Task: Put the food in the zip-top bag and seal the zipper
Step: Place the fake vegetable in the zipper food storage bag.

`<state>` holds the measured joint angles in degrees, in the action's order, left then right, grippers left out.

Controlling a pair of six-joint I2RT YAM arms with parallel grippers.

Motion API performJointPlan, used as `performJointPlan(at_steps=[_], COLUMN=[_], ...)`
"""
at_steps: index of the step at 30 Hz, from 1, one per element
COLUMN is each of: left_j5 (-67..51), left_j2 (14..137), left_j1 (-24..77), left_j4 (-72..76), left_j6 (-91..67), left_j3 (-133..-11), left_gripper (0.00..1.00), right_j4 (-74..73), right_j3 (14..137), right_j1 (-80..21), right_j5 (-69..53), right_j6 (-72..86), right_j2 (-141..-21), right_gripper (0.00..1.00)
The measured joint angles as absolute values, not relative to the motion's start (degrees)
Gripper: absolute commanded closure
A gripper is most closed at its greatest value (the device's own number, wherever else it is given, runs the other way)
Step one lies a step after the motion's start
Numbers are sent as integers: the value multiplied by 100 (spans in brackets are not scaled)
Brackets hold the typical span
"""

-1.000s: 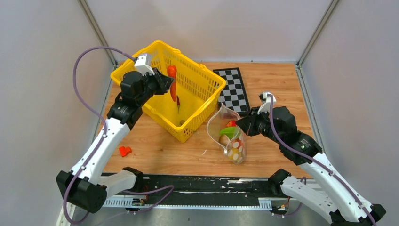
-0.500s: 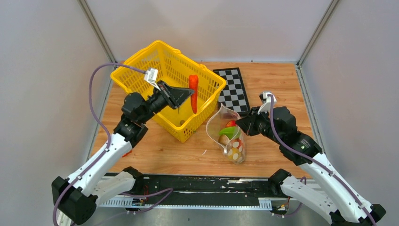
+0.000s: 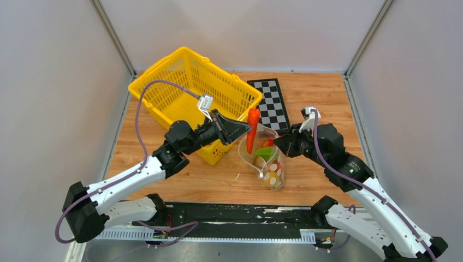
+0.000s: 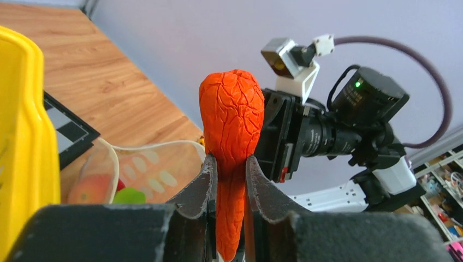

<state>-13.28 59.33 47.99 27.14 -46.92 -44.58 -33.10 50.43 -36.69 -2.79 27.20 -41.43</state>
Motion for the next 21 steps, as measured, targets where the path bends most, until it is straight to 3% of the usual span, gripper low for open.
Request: performJointPlan(at_steps=[14,21], left_j5=[-1114,-670], left_j2=[6667,6862], left_j1=[5334,5391], left_j4=[2550,2108], left_j6=[-4261,-3929], left_j3=[-4226,-4403], left_gripper=[82,74], right_j4=[-3315,-3312], right_j3=[5043,5043], right_j1=[-3669,-3669], right_j5=[-301,-305], right_j6=[2722,2742], right_j2=[-4143,-4141], right_gripper=[100,100])
